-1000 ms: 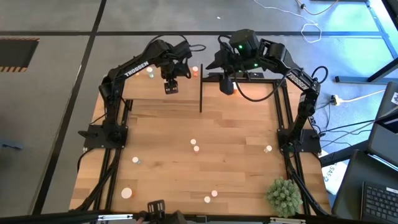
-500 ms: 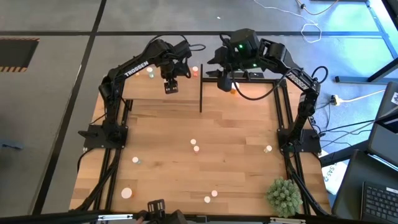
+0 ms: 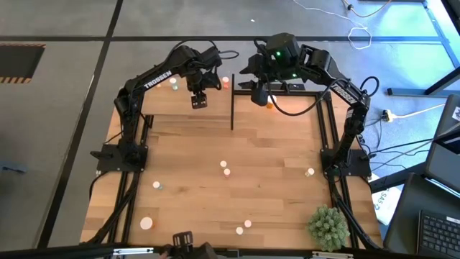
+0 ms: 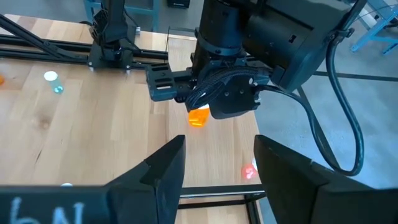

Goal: Pick and place medicine bottles onto shelf by color
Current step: Put the middle left big orange pill bottle on the shelf

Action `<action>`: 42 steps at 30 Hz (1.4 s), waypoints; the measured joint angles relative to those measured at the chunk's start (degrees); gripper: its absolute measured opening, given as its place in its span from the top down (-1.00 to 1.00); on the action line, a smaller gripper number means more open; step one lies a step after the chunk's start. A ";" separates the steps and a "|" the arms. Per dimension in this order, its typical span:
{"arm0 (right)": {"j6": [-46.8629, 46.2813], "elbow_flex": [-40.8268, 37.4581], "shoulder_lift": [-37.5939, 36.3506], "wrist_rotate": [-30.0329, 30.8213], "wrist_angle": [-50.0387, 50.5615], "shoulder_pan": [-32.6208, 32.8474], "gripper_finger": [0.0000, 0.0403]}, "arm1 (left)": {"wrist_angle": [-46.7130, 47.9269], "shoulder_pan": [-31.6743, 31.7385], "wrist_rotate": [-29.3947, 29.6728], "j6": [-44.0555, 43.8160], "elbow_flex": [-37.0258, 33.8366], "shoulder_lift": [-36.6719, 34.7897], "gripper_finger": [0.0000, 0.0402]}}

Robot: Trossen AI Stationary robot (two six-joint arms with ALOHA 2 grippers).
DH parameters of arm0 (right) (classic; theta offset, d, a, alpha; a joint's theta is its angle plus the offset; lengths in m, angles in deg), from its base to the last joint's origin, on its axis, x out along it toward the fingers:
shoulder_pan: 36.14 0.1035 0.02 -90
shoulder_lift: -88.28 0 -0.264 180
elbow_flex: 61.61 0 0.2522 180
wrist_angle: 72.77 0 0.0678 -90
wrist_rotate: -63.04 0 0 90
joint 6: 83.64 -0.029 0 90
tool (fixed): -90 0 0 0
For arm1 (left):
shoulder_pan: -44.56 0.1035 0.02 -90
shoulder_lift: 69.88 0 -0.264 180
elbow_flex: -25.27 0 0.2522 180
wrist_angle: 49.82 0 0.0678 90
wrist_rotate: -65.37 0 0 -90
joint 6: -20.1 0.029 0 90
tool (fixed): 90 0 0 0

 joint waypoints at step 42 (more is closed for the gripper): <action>0.00 0.00 0.00 0.00 -0.02 0.00 0.04 | -2.17 0.35 1.55 3.06 -0.09 2.47 -0.15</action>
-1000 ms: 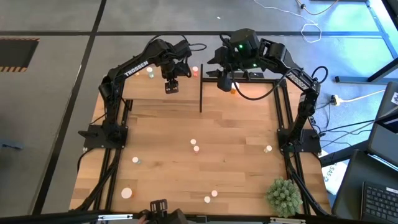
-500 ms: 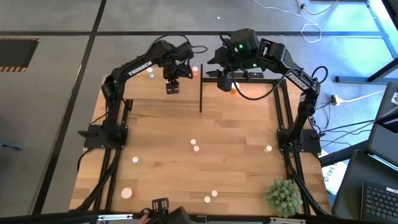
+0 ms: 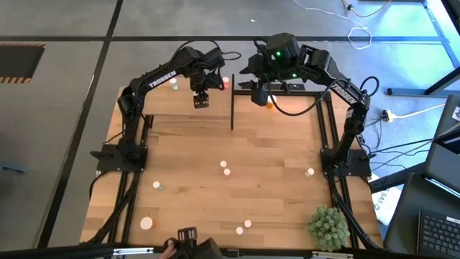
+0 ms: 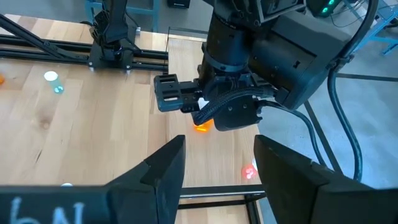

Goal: Pick and place medicine bottles onto shelf by color
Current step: Put the middle left big orange pill bottle on the shelf

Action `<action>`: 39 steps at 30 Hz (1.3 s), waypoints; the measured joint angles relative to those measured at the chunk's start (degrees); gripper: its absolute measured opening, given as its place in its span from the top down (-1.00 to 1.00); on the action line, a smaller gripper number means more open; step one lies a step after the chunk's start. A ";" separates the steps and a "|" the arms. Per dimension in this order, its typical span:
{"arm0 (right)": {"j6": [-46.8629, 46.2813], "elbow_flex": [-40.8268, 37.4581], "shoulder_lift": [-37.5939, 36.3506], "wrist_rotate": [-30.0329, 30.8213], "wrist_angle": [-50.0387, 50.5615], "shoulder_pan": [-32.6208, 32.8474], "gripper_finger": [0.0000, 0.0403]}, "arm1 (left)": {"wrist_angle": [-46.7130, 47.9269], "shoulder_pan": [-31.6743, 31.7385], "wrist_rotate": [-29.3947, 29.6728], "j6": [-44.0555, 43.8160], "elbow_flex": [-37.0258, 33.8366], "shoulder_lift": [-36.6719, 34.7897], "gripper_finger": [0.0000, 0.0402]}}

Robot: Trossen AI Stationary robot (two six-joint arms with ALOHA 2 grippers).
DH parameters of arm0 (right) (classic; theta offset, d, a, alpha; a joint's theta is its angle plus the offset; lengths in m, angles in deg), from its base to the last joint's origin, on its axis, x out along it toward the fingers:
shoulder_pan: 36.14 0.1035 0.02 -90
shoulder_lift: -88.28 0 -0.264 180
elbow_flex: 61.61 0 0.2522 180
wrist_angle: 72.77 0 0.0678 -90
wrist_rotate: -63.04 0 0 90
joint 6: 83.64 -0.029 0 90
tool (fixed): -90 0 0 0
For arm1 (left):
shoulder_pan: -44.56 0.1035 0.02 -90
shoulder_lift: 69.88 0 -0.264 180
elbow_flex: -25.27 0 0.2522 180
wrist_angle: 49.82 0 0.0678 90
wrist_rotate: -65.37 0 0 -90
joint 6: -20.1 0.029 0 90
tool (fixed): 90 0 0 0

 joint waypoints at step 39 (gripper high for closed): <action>0.01 0.00 0.00 0.00 0.00 0.01 0.04 | 3.56 -13.30 3.00 -8.08 0.11 -12.18 -0.34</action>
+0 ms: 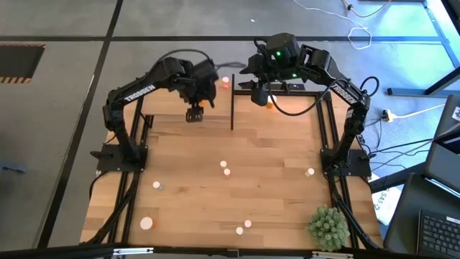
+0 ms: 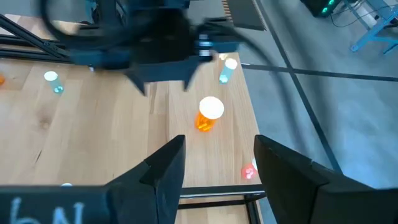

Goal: Pick and place medicine bottles onto shelf by color
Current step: Put the middle left big orange pill bottle on the shelf

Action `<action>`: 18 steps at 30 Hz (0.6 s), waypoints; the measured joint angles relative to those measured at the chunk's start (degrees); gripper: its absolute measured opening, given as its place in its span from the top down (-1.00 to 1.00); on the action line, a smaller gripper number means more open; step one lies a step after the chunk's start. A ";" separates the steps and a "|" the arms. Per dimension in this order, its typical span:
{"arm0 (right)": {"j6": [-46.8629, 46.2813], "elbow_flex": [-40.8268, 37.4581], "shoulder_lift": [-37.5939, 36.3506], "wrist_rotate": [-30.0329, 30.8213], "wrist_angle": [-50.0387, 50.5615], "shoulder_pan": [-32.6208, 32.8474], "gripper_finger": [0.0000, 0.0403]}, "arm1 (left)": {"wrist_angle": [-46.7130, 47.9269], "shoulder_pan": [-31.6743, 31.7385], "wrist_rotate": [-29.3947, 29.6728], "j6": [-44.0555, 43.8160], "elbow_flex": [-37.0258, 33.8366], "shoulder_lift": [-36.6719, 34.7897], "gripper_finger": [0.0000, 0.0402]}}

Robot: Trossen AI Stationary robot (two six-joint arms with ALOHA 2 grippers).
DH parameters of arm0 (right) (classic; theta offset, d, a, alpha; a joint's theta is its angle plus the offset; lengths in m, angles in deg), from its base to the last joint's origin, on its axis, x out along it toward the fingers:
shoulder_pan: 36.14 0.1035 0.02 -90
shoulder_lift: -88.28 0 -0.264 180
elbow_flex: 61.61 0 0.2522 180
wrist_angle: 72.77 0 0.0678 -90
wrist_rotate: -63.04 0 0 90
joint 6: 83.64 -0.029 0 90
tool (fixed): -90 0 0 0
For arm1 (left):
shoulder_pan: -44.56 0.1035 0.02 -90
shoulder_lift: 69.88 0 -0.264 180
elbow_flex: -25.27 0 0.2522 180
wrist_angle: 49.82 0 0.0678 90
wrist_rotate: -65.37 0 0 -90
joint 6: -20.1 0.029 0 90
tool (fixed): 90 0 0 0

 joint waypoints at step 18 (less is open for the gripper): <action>0.01 0.00 0.00 0.00 0.00 0.01 0.04 | -7.77 -3.42 4.93 -7.46 -11.40 -0.04 -0.07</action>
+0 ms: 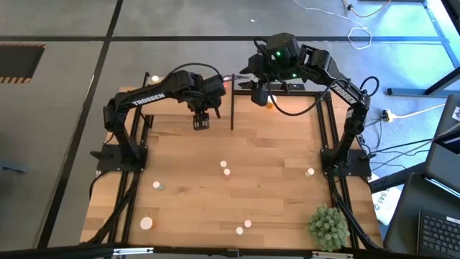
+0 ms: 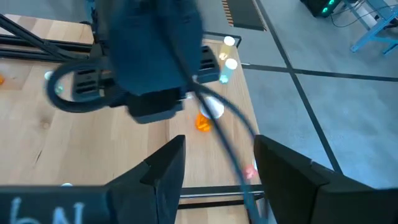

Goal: Pick and place medicine bottles onto shelf by color
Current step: Put the middle left big orange pill bottle on the shelf

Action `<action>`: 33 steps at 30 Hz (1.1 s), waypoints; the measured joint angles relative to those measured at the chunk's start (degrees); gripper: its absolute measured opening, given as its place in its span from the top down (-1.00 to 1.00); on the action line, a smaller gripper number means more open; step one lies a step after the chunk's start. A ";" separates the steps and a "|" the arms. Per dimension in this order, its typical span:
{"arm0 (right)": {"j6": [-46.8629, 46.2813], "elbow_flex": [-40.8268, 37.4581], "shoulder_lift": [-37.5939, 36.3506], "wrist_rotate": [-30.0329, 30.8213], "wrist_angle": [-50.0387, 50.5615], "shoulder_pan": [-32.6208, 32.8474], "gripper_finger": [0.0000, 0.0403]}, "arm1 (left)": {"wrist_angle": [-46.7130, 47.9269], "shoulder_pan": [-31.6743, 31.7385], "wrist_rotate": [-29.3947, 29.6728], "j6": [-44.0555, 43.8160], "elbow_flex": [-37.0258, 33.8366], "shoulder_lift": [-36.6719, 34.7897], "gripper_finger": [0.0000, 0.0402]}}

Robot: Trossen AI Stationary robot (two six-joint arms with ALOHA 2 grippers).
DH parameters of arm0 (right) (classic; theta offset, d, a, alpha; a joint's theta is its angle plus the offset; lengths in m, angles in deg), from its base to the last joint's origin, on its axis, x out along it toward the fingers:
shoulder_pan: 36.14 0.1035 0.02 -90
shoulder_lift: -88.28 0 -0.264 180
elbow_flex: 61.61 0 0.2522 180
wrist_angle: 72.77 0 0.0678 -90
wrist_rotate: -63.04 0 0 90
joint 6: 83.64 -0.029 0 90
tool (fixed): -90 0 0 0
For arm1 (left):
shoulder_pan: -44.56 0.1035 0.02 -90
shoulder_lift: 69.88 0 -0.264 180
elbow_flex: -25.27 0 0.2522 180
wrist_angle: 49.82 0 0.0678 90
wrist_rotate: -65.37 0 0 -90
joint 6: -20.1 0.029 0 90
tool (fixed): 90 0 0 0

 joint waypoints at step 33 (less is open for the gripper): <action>-0.02 0.00 0.00 0.00 0.00 0.00 0.04 | -9.93 7.41 -0.31 -1.08 -9.88 0.31 0.99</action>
